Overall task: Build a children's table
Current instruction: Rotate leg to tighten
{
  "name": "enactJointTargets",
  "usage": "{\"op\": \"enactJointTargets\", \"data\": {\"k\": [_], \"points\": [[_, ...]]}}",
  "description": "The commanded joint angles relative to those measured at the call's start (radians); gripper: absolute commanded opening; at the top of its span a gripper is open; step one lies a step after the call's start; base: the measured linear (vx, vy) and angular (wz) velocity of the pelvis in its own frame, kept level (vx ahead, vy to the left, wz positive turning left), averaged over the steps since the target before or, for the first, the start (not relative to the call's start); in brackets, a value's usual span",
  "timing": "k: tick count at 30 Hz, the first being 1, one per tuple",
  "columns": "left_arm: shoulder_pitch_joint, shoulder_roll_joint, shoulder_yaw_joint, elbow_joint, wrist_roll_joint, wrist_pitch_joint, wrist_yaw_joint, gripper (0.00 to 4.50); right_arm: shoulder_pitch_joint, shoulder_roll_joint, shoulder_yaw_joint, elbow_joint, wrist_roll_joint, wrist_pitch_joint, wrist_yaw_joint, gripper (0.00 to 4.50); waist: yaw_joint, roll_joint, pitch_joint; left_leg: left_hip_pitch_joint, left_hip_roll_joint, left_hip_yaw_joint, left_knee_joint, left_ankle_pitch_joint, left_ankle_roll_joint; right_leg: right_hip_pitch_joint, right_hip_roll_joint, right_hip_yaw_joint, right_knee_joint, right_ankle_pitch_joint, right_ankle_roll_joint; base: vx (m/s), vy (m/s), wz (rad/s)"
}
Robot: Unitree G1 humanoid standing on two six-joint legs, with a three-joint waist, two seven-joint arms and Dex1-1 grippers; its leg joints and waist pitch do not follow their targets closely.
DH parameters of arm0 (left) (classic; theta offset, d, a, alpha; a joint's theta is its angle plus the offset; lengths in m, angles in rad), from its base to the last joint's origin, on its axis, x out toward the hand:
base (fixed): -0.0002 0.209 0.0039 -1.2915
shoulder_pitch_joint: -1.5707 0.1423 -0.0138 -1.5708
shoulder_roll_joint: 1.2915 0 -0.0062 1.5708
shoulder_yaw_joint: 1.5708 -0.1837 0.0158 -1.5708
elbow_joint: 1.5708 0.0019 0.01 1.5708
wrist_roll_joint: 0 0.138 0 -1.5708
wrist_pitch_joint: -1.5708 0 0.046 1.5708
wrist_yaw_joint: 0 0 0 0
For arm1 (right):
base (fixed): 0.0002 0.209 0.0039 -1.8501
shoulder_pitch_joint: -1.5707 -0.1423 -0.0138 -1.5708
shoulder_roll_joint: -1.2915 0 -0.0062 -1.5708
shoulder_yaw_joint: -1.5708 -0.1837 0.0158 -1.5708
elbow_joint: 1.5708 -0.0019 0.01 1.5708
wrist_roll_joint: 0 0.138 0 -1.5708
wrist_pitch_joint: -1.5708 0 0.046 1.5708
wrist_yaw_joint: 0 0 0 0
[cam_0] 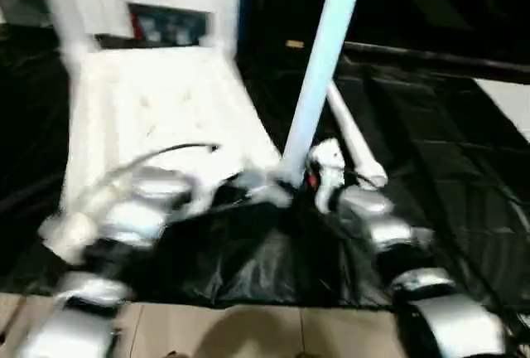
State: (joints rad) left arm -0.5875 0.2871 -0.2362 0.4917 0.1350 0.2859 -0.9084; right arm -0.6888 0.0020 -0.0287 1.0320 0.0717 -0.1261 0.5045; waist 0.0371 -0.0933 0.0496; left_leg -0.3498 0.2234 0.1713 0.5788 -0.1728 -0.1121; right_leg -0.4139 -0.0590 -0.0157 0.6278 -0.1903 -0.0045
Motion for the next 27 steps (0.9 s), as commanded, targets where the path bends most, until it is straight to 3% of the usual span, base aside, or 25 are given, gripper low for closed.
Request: {"op": "enactJointTargets", "data": {"k": [1,2,4,8,9,14,24,27], "points": [[-0.015,-0.079,-0.047,-0.003,0.0,0.003,0.081,0.0,-0.022,0.097,0.054,0.027,-0.026,-0.001,-0.056,2.73,0.001,0.018,-0.055,0.005,-0.001,0.004,-0.07,-0.32,-0.029,0.032,-0.051,0.026,-0.09,-0.343,-0.155,0.0,0.0,0.0],[-0.018,-0.091,-0.049,0.004,0.003,0.0,0.094,0.0,-0.023,0.106,0.058,0.023,-0.037,-0.024,-0.07,2.73,0.0,0.016,-0.056,-0.001,-0.001,0.005,-0.071,-0.313,-0.022,0.035,-0.051,0.026,-0.091,-0.33,-0.151,0.0,0.0,0.0],[-0.019,-0.101,-0.049,0.009,0.004,-0.005,0.105,0.0,-0.024,0.112,0.061,0.014,-0.057,-0.058,-0.108,3.42,0.001,0.015,-0.058,-0.002,-0.001,0.007,-0.068,-0.289,-0.013,0.035,-0.05,0.026,-0.088,-0.285,-0.154,0.0,0.0,0.0],[-0.004,-0.076,-0.049,-0.012,-0.003,-0.029,0.061,0.0,-0.025,0.101,0.022,-0.008,-0.011,-0.063,-0.028,3.52,0.001,0.015,-0.061,-0.007,-0.002,0.011,-0.065,-0.235,0.018,0.042,-0.046,0.026,-0.077,-0.161,-0.182,0.0,0.0,0.0],[0.002,-0.063,-0.047,-0.019,-0.004,-0.039,0.045,0.0,-0.023,0.091,0.017,-0.015,-0.002,-0.059,0.001,3.78,0.0,0.012,-0.061,-0.009,-0.002,0.012,-0.065,-0.227,0.025,0.044,-0.046,0.025,-0.076,-0.148,-0.187,0.0,0.0,0.0],[0.026,-0.007,-0.043,-0.047,-0.028,-0.083,-0.046,0.0,-0.015,0.031,0.044,-0.033,-0.008,-0.055,0.098,4.3,-0.001,0.016,-0.058,-0.009,0.002,0.009,-0.066,-0.236,0.032,0.044,-0.051,0.024,-0.08,-0.184,-0.197,0.0,0.0,0.0],[0.058,0.163,-0.036,-0.054,-0.117,-0.177,-0.355,0.0,-0.008,-0.135,0.143,-0.045,-0.023,-0.059,0.613,4.3,0.002,0.017,-0.058,-0.006,0.006,0.012,-0.065,-0.233,0.048,0.045,-0.05,0.025,-0.072,-0.139,-0.238,0.0,0.0,0.0],[0.057,0.18,-0.04,-0.056,-0.128,-0.178,-0.395,0.0,-0.015,-0.153,0.167,-0.037,-0.028,-0.067,0.661,4.14,0.005,0.017,-0.059,-0.003,0.006,0.013,-0.065,-0.213,0.048,0.046,-0.051,0.024,-0.068,-0.111,-0.249,0.0,0.0,0.0]]}}
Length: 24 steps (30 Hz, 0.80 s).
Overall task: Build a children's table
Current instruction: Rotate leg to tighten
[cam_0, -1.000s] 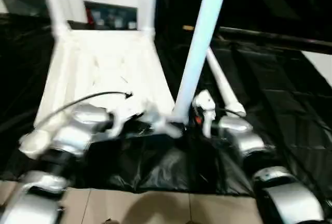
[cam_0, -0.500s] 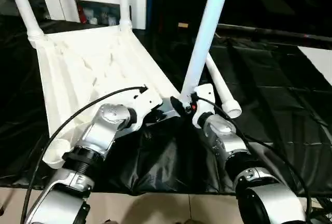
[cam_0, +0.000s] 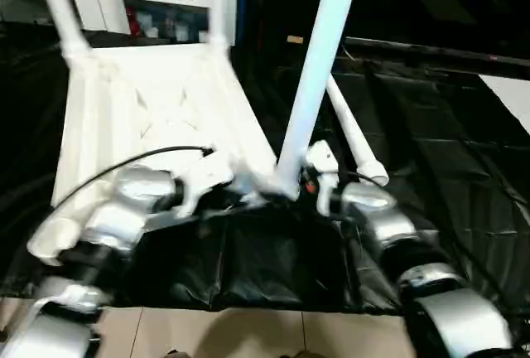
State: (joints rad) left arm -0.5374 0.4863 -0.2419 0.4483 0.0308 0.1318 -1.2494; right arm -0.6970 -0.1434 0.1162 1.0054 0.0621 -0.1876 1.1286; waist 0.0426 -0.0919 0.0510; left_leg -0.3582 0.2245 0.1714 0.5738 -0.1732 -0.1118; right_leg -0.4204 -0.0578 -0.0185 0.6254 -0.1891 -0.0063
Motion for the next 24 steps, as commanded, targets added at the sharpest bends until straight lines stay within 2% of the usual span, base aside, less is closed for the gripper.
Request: {"op": "enactJointTargets", "data": {"k": [1,5,6,11,13,16,18,20,22,23,24], "points": [[0.006,-0.014,-0.037,-0.011,-0.023,-0.031,-0.06,0.0,-0.01,-0.008,0.023,-0.007,-0.017,-0.007,0.043,4.0,0.0,0.016,-0.06,0.006,0.006,0.013,-0.06,-0.209,0.047,0.052,-0.053,0.027,-0.065,-0.11,-0.248,0.0,0.0,0.0],[0.004,0.0,-0.046,-0.006,-0.027,-0.036,-0.091,0.0,-0.024,-0.006,0.016,-0.001,-0.003,0.005,0.068,3.72,0.005,0.014,-0.06,0.007,0.006,0.013,-0.06,-0.212,0.037,0.052,-0.054,0.027,-0.065,-0.125,-0.246,0.0,0.0,0.0],[0.003,0.003,-0.049,-0.005,-0.028,-0.036,-0.097,0.0,-0.026,-0.005,0.016,0.001,-0.003,0.005,0.071,3.48,0.006,0.012,-0.061,0.006,0.006,0.014,-0.06,-0.205,0.037,0.053,-0.053,0.027,-0.064,-0.117,-0.246,0.0,0.0,0.0],[-0.001,0.013,-0.054,0.018,-0.027,-0.049,-0.118,0.0,-0.024,-0.001,0.022,0.005,-0.007,0.009,0.095,3.26,0.014,0.014,-0.061,0.009,0.006,0.015,-0.06,-0.198,0.036,0.053,-0.053,0.027,-0.062,-0.106,-0.248,0.0,0.0,0.0],[-0.002,0.012,-0.05,0.022,-0.033,-0.048,-0.123,0.0,-0.018,0.003,0.022,0.0,0.001,0.012,0.1,2.96,0.016,0.014,-0.06,0.009,0.007,0.016,-0.06,-0.201,0.033,0.053,-0.053,0.026,-0.062,-0.11,-0.246,0.0,0.0,0.0],[0.0,0.004,-0.047,0.025,-0.033,-0.041,-0.108,0.0,0.004,0.015,0.014,-0.02,0.019,0.035,0.087,2.8,0.017,0.019,-0.061,0.008,0.007,0.014,-0.061,-0.2,0.027,0.053,-0.052,0.026,-0.061,-0.107,-0.245,0.0,0.0,0.0],[-0.001,-0.008,-0.046,0.032,-0.02,-0.032,-0.067,0.0,0.022,0.028,0.005,-0.037,0.029,0.056,0.064,2.73,0.017,0.017,-0.059,0.008,0.007,0.014,-0.062,-0.205,0.024,0.054,-0.052,0.026,-0.062,-0.111,-0.24,0.0,0.0,0.0],[-0.003,-0.016,-0.046,0.038,-0.008,-0.028,-0.036,0.0,0.033,0.035,0.0,-0.049,0.035,0.068,0.053,2.73,0.017,0.016,-0.057,0.011,0.007,0.014,-0.063,-0.228,0.02,0.051,-0.053,0.027,-0.067,-0.147,-0.235,0.0,0.0,0.0],[-0.017,-0.06,-0.044,0.058,0.031,0.007,0.081,0.0,0.048,0.077,-0.022,-0.049,0.018,0.072,-0.117,2.72,0.016,0.018,-0.054,0.013,0.007,0.012,-0.066,-0.262,0.007,0.046,-0.055,0.028,-0.074,-0.209,-0.22,0.0,0.0,0.0],[-0.022,-0.082,-0.041,0.065,0.039,0.026,0.121,0.0,0.052,0.095,-0.032,-0.046,0.012,0.079,-0.189,2.72,0.013,0.018,-0.047,0.016,0.005,0.01,-0.07,-0.302,-0.01,0.041,-0.053,0.028,-0.082,-0.283,-0.203,0.0,0.0,0.0],[-0.022,-0.082,-0.041,0.065,0.039,0.026,0.121,0.0,0.052,0.095,-0.032,-0.046,0.012,0.079,-0.189,2.72,0.011,0.017,-0.049,0.017,0.003,0.006,-0.07,-0.326,-0.024,0.043,-0.057,0.028,-0.086,-0.355,-0.18,0.0,0.0,0.0]]}}
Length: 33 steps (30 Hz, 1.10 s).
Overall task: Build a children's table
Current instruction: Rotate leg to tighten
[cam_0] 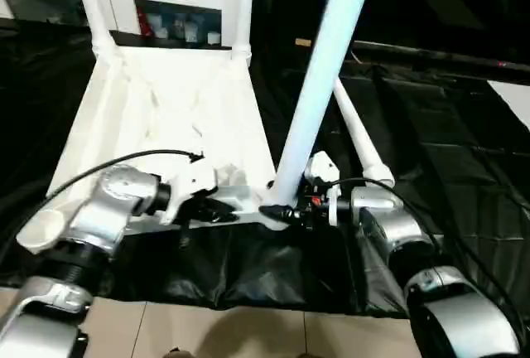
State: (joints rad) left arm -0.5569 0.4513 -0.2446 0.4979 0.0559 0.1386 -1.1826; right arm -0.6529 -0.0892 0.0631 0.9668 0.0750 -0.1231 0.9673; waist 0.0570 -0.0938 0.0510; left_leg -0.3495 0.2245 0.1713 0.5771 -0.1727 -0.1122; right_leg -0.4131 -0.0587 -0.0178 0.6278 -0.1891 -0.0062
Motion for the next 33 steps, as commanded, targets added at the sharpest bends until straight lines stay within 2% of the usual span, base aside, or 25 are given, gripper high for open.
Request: {"op": "enactJointTargets", "data": {"k": [1,2,3,4,5,6,7,8,11,12,13,15,18,19,20,21,22,23,26,29,33], "points": [[-0.025,-0.128,-0.034,0.017,0.037,0.081,0.185,0.0,-0.001,0.107,-0.008,0.02,-0.013,0.027,-0.24,2.72,-0.004,0.023,-0.051,0.008,0.004,0.004,-0.074,-0.327,-0.032,0.036,-0.058,0.028,-0.088,-0.368,-0.173,0.0,0.0,0.0],[-0.031,-0.154,-0.035,0.015,0.044,0.098,0.221,0.0,-0.007,0.127,-0.017,0.032,-0.017,0.028,-0.309,2.72,-0.011,0.02,-0.047,0.008,0.004,0.004,-0.075,-0.336,-0.049,0.03,-0.055,0.029,-0.092,-0.397,-0.158,0.0,0.0,0.0],[-0.033,-0.161,-0.035,0.015,0.045,0.102,0.231,0.0,-0.008,0.133,-0.019,0.035,-0.019,0.029,-0.329,2.72,-0.011,0.019,-0.05,0.012,0.001,0.0,-0.073,-0.354,-0.046,0.029,-0.058,0.026,-0.098,-0.439,-0.143,0.0,0.0,0.0],[-0.037,-0.178,-0.034,0.014,0.048,0.112,0.254,0.0,-0.013,0.146,-0.024,0.042,-0.021,0.032,-0.368,2.72,-0.013,0.018,-0.051,0.007,0.0,0.0,-0.073,-0.354,-0.042,0.03,-0.057,0.027,-0.097,-0.442,-0.138,0.0,0.0,0.0],[-0.046,-0.214,-0.031,0.013,0.051,0.134,0.298,0.0,-0.027,0.171,-0.032,0.061,-0.025,0.035,-0.445,2.72,-0.018,0.027,-0.052,0.004,0.0,0.0,-0.074,-0.357,-0.041,0.03,-0.054,0.027,-0.098,-0.418,-0.136,0.0,0.0,0.0],[-0.05,-0.245,-0.033,0.009,0.054,0.152,0.33,0.0,-0.04,0.192,-0.039,0.075,-0.031,0.039,-0.518,2.72,-0.02,0.021,-0.053,0.005,-0.003,0.001,-0.071,-0.36,-0.035,0.027,-0.051,0.026,-0.098,-0.406,-0.136,0.0,0.0,0.0],[-0.053,-0.262,-0.042,0.008,0.065,0.154,0.349,0.0,-0.052,0.208,-0.038,0.085,-0.035,0.037,-0.548,2.72,-0.021,0.022,-0.054,0.006,-0.003,0.002,-0.07,-0.359,-0.032,0.026,-0.051,0.028,-0.097,-0.402,-0.137,0.0,0.0,0.0],[-0.054,-0.268,-0.053,0.008,0.076,0.147,0.352,0.0,-0.06,0.216,-0.036,0.089,-0.038,0.032,-0.558,2.72,-0.024,0.027,-0.055,0.003,-0.003,0.001,-0.07,-0.356,-0.03,0.027,-0.051,0.027,-0.097,-0.386,-0.138,0.0,0.0,0.0],[-0.052,-0.272,-0.065,0.009,0.087,0.135,0.349,0.0,-0.068,0.231,-0.051,0.075,-0.028,0.008,-0.566,2.72,-0.023,0.026,-0.058,-0.003,-0.004,0.003,-0.07,-0.331,-0.015,0.032,-0.048,0.028,-0.092,-0.315,-0.146,0.0,0.0,0.0],[-0.05,-0.265,-0.061,0.006,0.089,0.132,0.344,0.0,-0.069,0.226,-0.061,0.062,-0.028,-0.008,-0.565,3.27,-0.023,0.026,-0.059,-0.004,-0.003,0.004,-0.069,-0.318,-0.01,0.034,-0.047,0.027,-0.089,-0.283,-0.155,0.0,0.0,0.0],[-0.049,-0.264,-0.061,0.005,0.089,0.132,0.343,0.0,-0.069,0.225,-0.062,0.061,-0.028,-0.009,-0.564,3.41,-0.022,0.022,-0.06,-0.003,-0.003,0.006,-0.068,-0.312,-0.006,0.034,-0.047,0.027,-0.088,-0.268,-0.159,0.0,0.0,0.0],[-0.04,-0.235,-0.051,-0.004,0.083,0.111,0.312,0.0,-0.067,0.196,-0.065,0.052,-0.026,-0.021,-0.523,3.49,-0.022,0.025,-0.06,-0.005,-0.004,0.008,-0.068,-0.288,0.003,0.036,-0.047,0.028,-0.085,-0.228,-0.172,0.0,0.0,0.0],[-0.025,-0.199,-0.045,-0.02,0.069,0.079,0.262,0.0,-0.055,0.156,-0.06,0.036,-0.013,-0.03,-0.432,3.85,-0.022,0.022,-0.059,-0.007,-0.002,0.008,-0.068,-0.288,0.014,0.038,-0.048,0.027,-0.086,-0.233,-0.176,0.0,0.0,0.0],[-0.02,-0.187,-0.044,-0.024,0.065,0.078,0.251,0.0,-0.051,0.142,-0.055,0.033,-0.01,-0.032,-0.404,3.85,-0.023,0.016,-0.059,-0.009,-0.002,0.009,-0.067,-0.283,0.018,0.04,-0.048,0.027,-0.085,-0.231,-0.177,0.0,0.0,0.0],[-0.007,-0.159,-0.046,-0.033,0.052,0.031,0.203,0.0,-0.042,0.112,-0.041,0.022,-0.008,-0.04,-0.333,3.98,-0.021,0.02,-0.06,-0.01,-0.001,0.007,-0.067,-0.272,0.022,0.042,-0.051,0.027,-0.085,-0.227,-0.182,0.0,0.0,0.0],[-0.004,-0.153,-0.047,-0.035,0.049,0.016,0.192,0.0,-0.04,0.106,-0.038,0.02,-0.008,-0.042,-0.318,4.15,-0.023,0.021,-0.061,-0.012,0.0,0.009,-0.066,-0.254,0.028,0.043,-0.051,0.028,-0.083,-0.202,-0.189,0.0,0.0,0.0],[0.001,-0.132,-0.046,-0.036,0.051,-0.001,0.174,0.0,-0.038,0.082,-0.026,0.019,-0.012,-0.046,-0.279,4.15,-0.021,0.021,-0.061,-0.009,0.001,0.01,-0.065,-0.248,0.03,0.04,-0.05,0.028,-0.082,-0.19,-0.195,0.0,0.0,0.0],[0.004,-0.119,-0.045,-0.037,0.053,-0.008,0.165,0.0,-0.036,0.065,-0.018,0.019,-0.016,-0.048,-0.254,4.24,-0.021,0.019,-0.062,-0.008,0.002,0.011,-0.064,-0.234,0.034,0.042,-0.05,0.027,-0.079,-0.168,-0.207,0.0,0.0,0.0],[0.016,-0.076,-0.042,-0.043,0.03,-0.012,0.089,0.0,-0.033,0.009,0.021,0.026,-0.055,-0.064,-0.169,4.42,-0.02,0.022,-0.061,-0.008,0.002,0.012,-0.063,-0.219,0.036,0.043,-0.05,0.027,-0.074,-0.138,-0.225,0.0,0.0,0.0],[0.024,-0.04,-0.04,-0.045,0.002,-0.036,0.005,0.0,-0.03,-0.028,0.043,0.019,-0.055,-0.072,-0.033,4.42,-0.019,0.019,-0.059,-0.007,0.002,0.013,-0.064,-0.236,0.039,0.043,-0.05,0.027,-0.076,-0.154,-0.226,0.0,0.0,0.0],[0.029,-0.005,-0.041,-0.052,-0.03,-0.042,-0.087,0.0,-0.044,-0.062,0.043,0.025,-0.04,-0.081,0.087,4.42,-0.016,0.022,-0.06,-0.003,0.005,0.013,-0.064,-0.243,0.039,0.042,-0.052,0.028,-0.075,-0.162,-0.232,0.0,0.0,0.0]]}}
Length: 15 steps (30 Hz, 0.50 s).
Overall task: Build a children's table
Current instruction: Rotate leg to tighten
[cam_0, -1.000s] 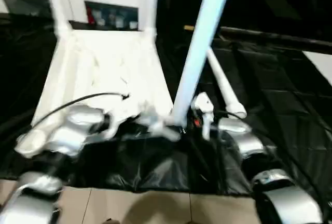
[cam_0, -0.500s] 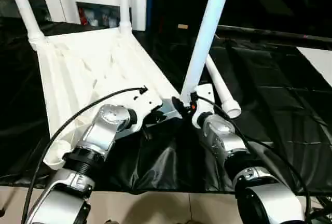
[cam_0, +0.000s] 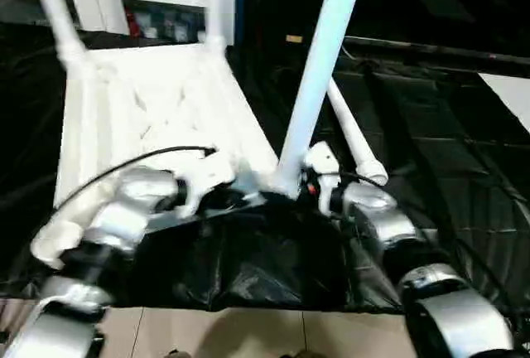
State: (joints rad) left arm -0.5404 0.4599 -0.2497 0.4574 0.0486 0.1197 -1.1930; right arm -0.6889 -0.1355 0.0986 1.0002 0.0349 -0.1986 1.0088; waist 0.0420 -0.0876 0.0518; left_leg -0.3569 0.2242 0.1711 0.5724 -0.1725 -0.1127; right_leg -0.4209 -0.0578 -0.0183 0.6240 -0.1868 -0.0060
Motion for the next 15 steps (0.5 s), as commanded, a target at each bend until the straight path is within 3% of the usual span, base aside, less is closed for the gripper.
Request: {"op": "enactJointTargets", "data": {"k": [1,2,9,15], "points": [[0.013,-0.008,-0.038,-0.01,-0.023,-0.027,-0.085,0.0,-0.012,-0.019,0.005,-0.006,0.003,-0.004,0.057,4.42,-0.001,0.016,-0.06,0.005,0.005,0.013,-0.06,-0.239,0.039,0.049,-0.052,0.028,-0.07,-0.157,-0.235,0.0,0.0,0.0],[0.012,-0.006,-0.038,-0.01,-0.023,-0.029,-0.088,0.0,-0.014,-0.021,0.004,-0.005,0.005,-0.004,0.062,4.15,0.001,0.015,-0.06,0.005,0.005,0.014,-0.06,-0.23,0.04,0.05,-0.051,0.028,-0.069,-0.14,-0.24,0.0,0.0,0.0],[0.014,0.04,-0.061,-0.008,-0.028,-0.043,-0.159,0.0,-0.041,-0.041,0.018,0.022,0.02,0.003,0.145,3.7,0.01,0.014,-0.061,0.006,0.006,0.015,-0.059,-0.216,0.038,0.052,-0.052,0.027,-0.065,-0.125,-0.246,0.0,0.0,0.0],[0.011,0.044,-0.061,0.002,-0.035,-0.042,-0.172,0.0,-0.028,-0.033,0.02,0.015,0.015,0.005,0.179,3.03,0.013,0.013,-0.062,0.006,0.006,0.016,-0.058,-0.202,0.035,0.055,-0.052,0.026,-0.062,-0.113,-0.246,0.0,0.0,0.0]]}}
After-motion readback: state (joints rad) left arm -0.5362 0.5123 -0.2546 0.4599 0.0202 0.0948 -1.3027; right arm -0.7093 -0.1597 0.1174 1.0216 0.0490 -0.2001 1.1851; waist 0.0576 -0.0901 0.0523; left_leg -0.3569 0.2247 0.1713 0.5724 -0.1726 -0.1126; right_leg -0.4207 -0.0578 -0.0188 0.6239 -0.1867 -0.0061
